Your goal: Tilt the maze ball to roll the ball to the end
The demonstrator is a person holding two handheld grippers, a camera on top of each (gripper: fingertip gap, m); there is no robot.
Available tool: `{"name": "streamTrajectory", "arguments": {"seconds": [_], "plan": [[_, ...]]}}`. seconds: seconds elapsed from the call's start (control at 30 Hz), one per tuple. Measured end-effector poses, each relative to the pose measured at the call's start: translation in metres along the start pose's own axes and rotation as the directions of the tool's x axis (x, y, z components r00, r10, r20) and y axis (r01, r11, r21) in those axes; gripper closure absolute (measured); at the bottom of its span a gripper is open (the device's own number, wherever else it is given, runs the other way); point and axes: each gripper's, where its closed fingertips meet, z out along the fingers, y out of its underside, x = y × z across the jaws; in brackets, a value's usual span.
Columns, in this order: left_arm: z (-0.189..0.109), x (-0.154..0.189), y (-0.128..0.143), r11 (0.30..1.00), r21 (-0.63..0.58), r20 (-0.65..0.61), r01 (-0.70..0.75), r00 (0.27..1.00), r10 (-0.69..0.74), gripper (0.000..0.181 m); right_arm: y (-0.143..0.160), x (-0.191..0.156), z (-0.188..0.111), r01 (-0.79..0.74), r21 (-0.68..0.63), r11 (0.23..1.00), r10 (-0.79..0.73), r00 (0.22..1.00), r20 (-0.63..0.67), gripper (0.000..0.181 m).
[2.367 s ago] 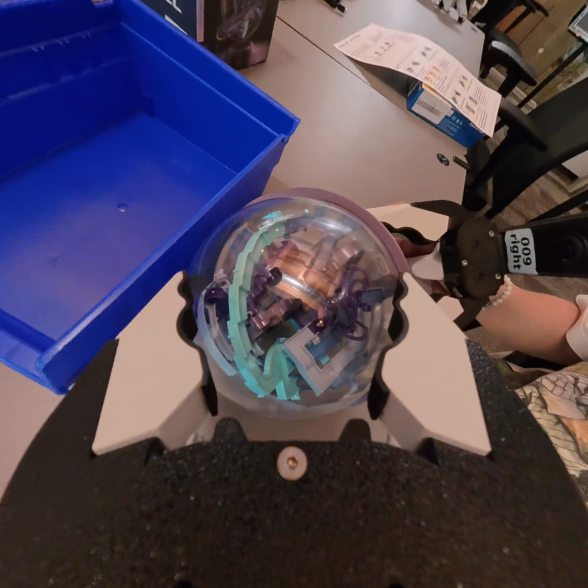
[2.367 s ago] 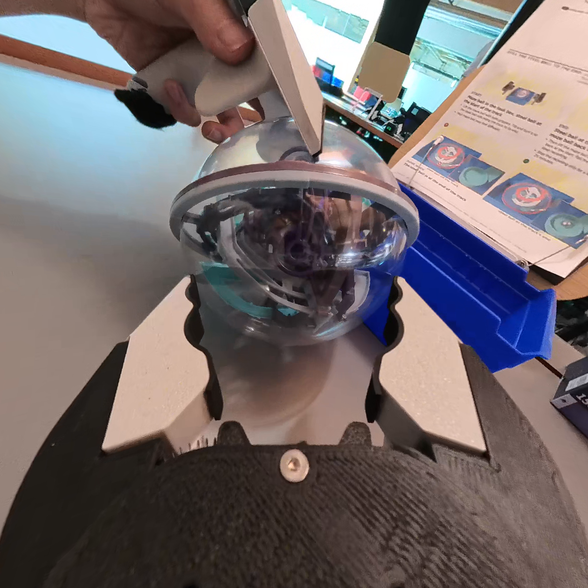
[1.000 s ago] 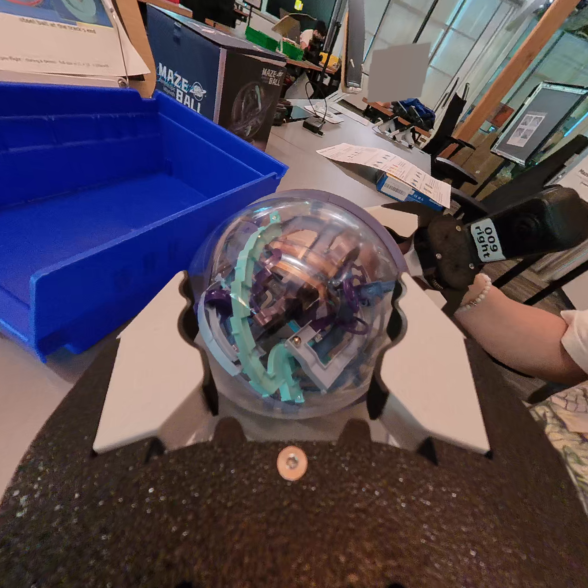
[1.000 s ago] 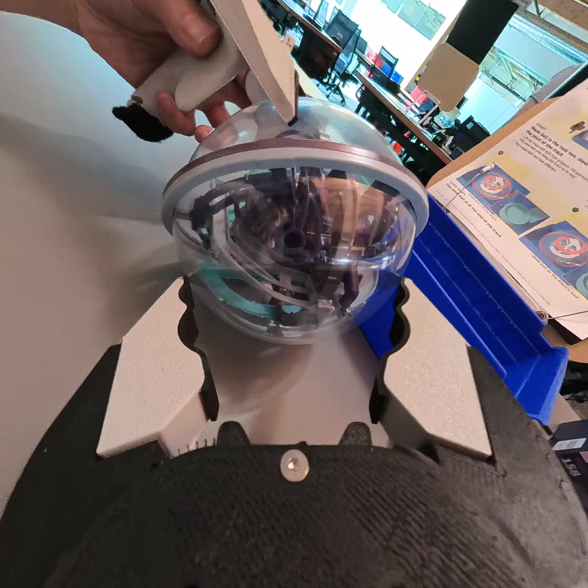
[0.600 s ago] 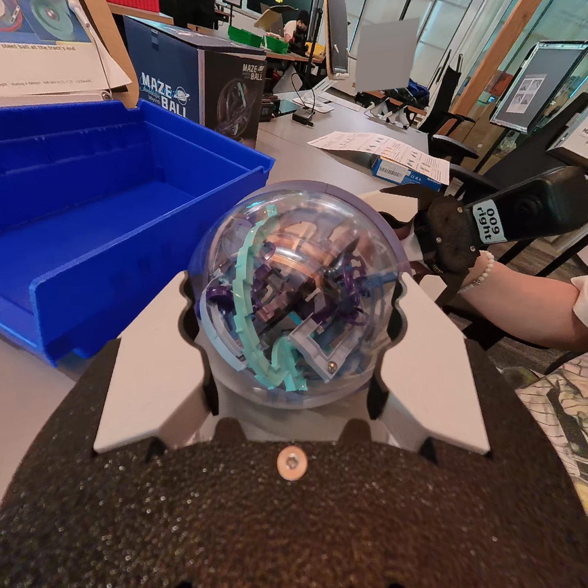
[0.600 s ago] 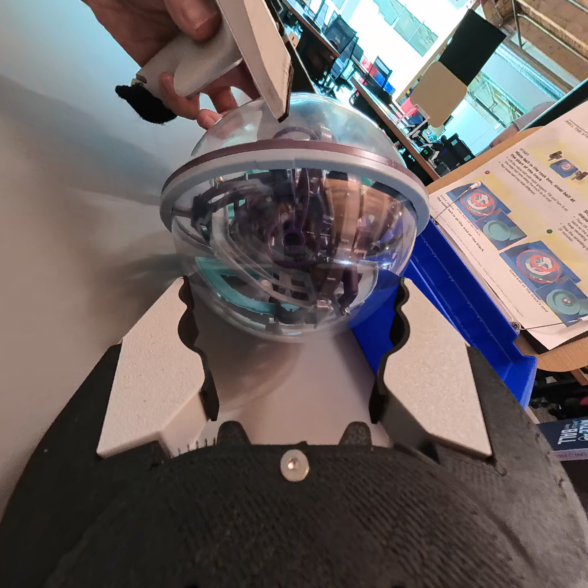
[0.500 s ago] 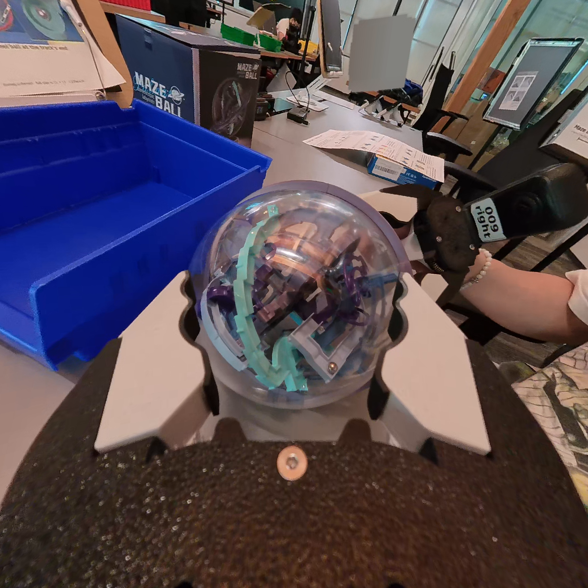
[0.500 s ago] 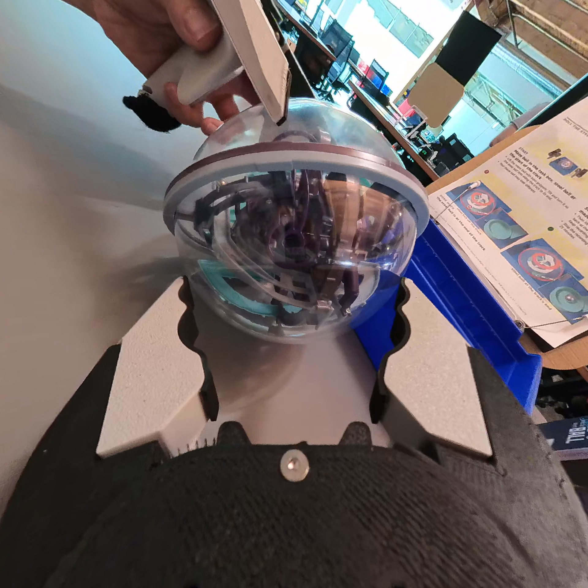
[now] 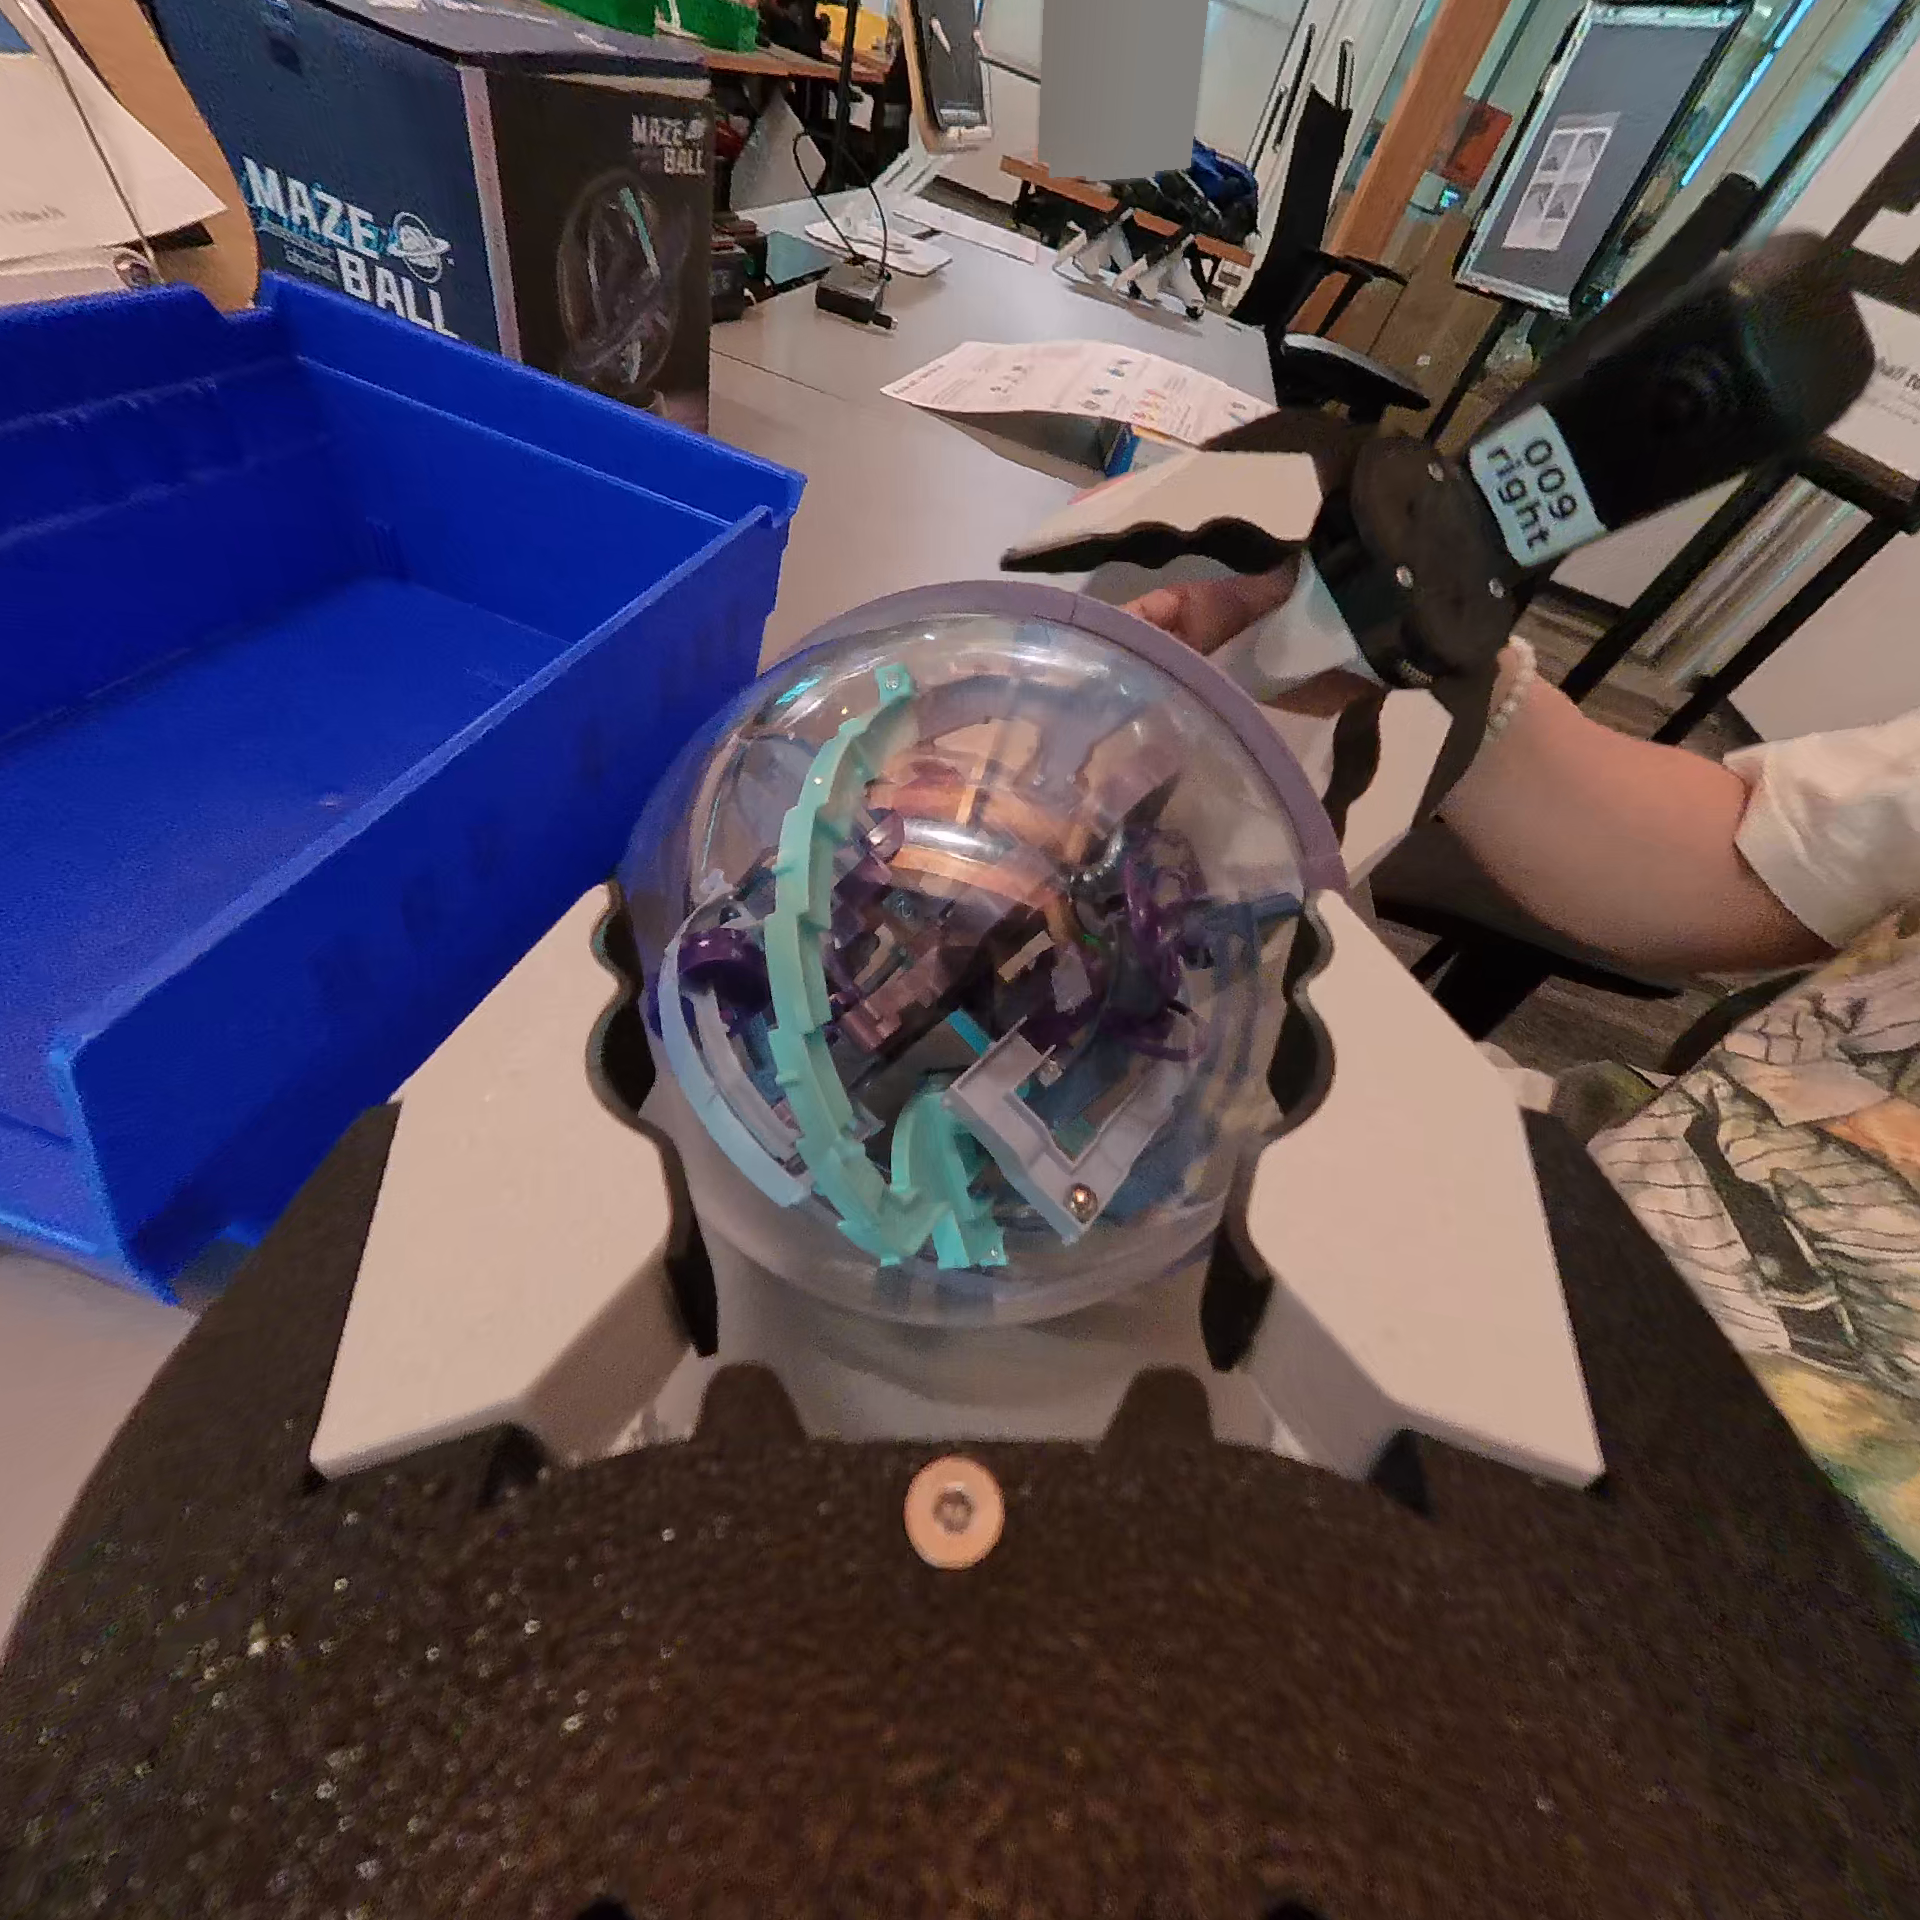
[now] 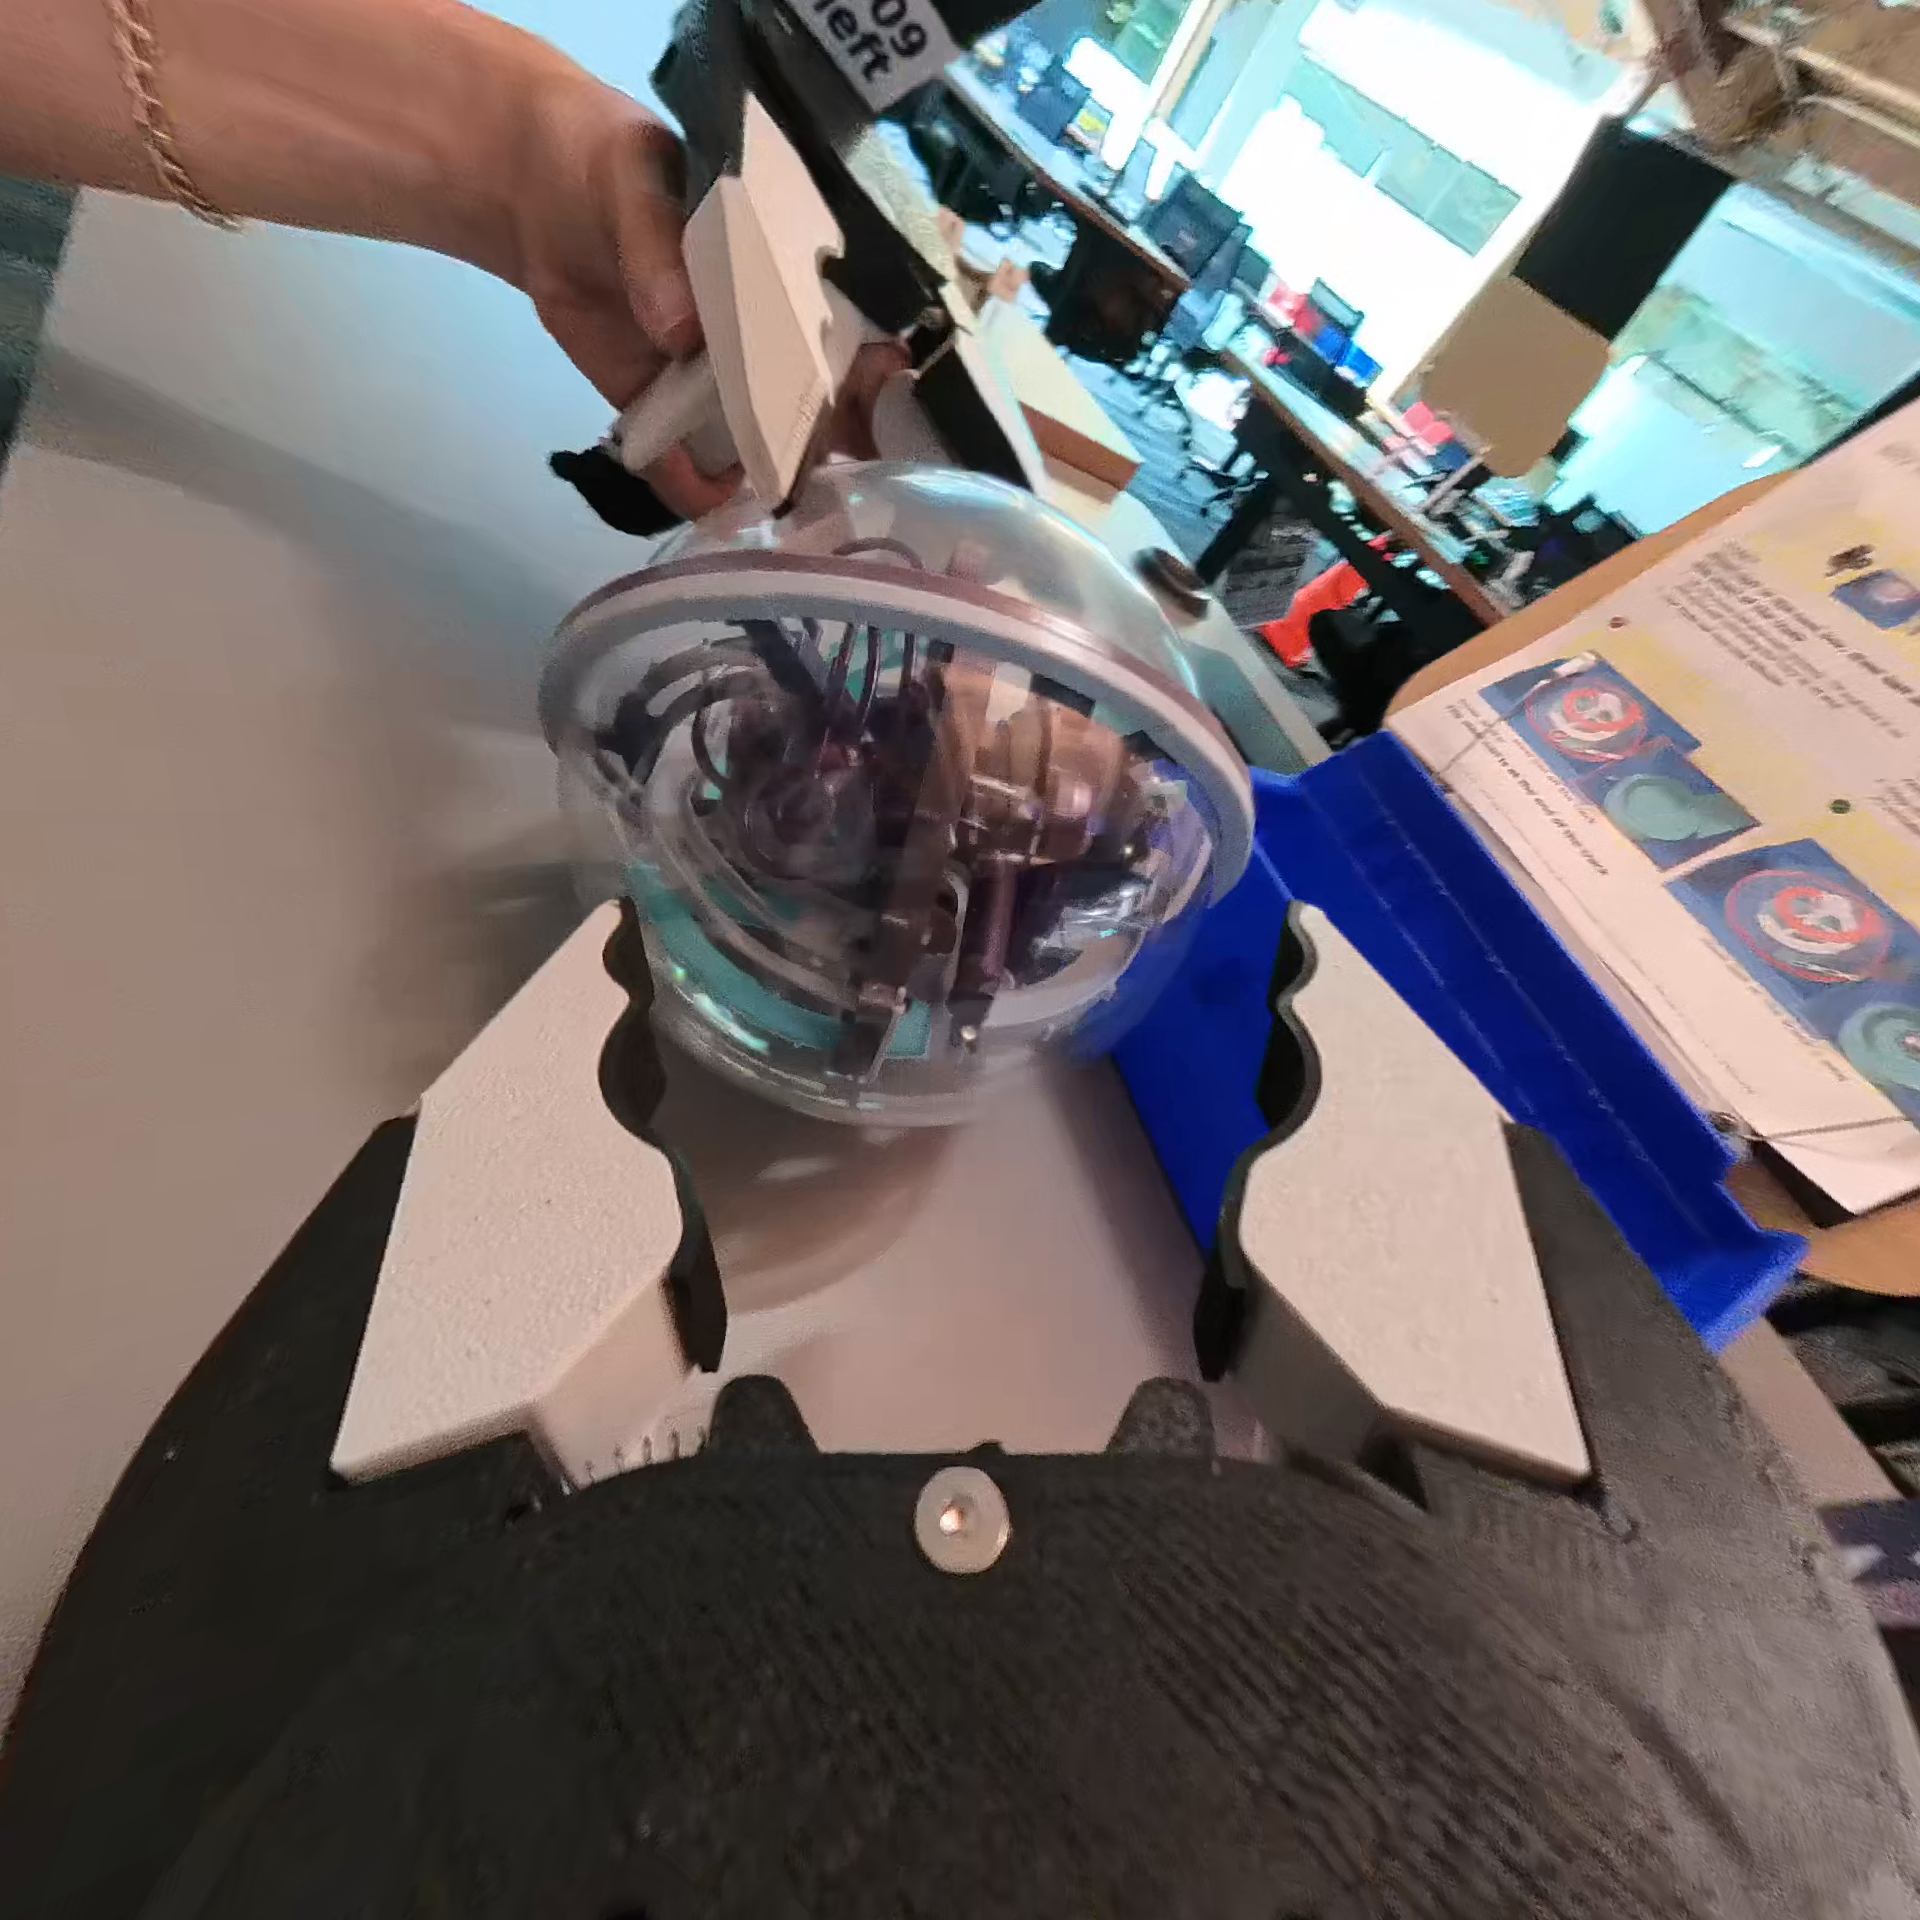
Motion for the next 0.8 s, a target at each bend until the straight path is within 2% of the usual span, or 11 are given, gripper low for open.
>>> {"name": "streamTrajectory", "arguments": {"seconds": [0.13,0.17,0.5,0.7,0.8], "plan": [[0.002,0.002,0.0,0.999,-0.046,-0.029,-0.028,0.999,0.027,0.061,0.006,-0.01,0.009,-0.029,-0.034,0.999,0.033,0.994,0.107,0.069],[0.003,0.002,0.0,0.998,-0.055,-0.032,-0.029,0.999,0.027,0.061,0.009,-0.012,0.011,-0.025,-0.048,0.999,0.03,0.994,0.104,0.064],[0.008,0.003,-0.001,0.992,-0.115,-0.041,-0.046,0.998,0.042,0.061,0.012,-0.016,0.016,-0.081,-0.04,0.996,0.079,0.995,-0.053,0.054],[0.006,-0.005,0.006,0.989,-0.145,0.045,-0.024,0.998,0.031,0.048,0.022,-0.021,0.02,-0.096,-0.087,0.992,0.088,0.992,-0.095,0.063],[0.001,-0.006,0.009,0.991,-0.135,0.037,-0.008,0.999,0.014,0.048,0.018,-0.02,0.023,-0.087,-0.059,0.994,0.081,0.991,-0.104,0.065]]}}
